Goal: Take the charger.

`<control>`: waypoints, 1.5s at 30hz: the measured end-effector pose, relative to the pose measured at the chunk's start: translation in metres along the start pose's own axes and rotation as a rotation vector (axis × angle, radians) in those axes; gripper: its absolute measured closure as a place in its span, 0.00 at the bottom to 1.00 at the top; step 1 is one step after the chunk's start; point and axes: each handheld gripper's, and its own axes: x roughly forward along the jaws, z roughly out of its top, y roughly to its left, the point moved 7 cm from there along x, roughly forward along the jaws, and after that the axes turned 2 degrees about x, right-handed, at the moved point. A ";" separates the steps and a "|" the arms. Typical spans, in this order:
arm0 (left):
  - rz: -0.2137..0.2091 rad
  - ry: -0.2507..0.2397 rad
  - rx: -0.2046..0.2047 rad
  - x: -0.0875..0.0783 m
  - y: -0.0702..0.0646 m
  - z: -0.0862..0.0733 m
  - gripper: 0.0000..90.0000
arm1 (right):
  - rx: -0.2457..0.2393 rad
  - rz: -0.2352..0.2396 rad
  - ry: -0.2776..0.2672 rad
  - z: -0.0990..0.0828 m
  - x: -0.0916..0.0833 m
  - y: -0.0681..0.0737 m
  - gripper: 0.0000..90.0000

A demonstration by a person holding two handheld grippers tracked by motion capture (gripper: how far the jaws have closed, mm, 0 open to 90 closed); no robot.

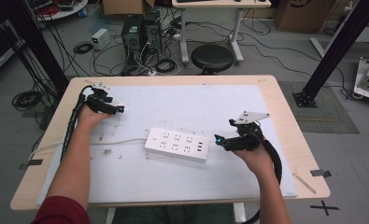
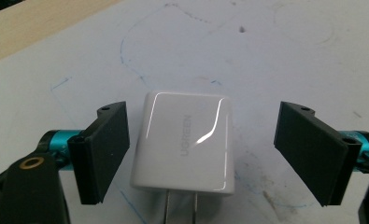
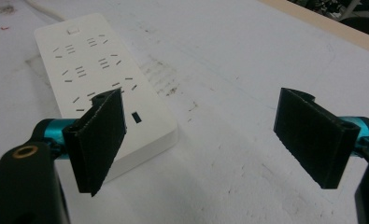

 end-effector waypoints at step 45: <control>-0.007 -0.068 0.183 -0.079 -0.072 0.026 0.47 | -0.023 0.048 -0.036 0.004 -0.017 0.009 0.19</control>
